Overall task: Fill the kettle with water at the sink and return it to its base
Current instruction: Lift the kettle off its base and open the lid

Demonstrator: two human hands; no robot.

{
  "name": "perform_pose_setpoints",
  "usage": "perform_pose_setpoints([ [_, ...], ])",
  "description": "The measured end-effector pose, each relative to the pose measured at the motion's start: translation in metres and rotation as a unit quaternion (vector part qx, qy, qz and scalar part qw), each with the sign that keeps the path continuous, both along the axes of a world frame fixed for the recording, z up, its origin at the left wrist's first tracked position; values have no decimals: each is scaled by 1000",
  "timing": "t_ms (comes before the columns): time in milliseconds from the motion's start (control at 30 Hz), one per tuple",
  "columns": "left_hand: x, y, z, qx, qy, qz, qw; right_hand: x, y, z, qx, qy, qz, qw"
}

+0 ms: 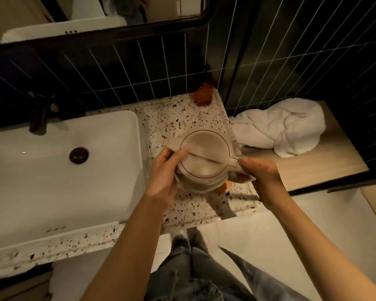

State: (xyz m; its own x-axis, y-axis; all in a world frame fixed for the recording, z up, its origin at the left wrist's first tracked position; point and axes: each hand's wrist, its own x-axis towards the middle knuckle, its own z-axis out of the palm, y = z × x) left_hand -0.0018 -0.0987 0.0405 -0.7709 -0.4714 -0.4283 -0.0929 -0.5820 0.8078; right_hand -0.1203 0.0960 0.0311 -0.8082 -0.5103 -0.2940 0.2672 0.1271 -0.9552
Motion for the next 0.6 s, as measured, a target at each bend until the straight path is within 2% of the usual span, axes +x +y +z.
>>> perform_pose_setpoints([
  [133, 37, -19, 18, -34, 8, 55, 998, 24, -26, 9, -50, 51, 50, 996],
  [267, 73, -42, 21, -46, 16, 85, 995, 58, -56, 9, -57, 77, 87, 992],
  [600, 138, -101, 2, -49, -23, 42, 998, 144, -107, -8, -46, 35, 7, 998],
])
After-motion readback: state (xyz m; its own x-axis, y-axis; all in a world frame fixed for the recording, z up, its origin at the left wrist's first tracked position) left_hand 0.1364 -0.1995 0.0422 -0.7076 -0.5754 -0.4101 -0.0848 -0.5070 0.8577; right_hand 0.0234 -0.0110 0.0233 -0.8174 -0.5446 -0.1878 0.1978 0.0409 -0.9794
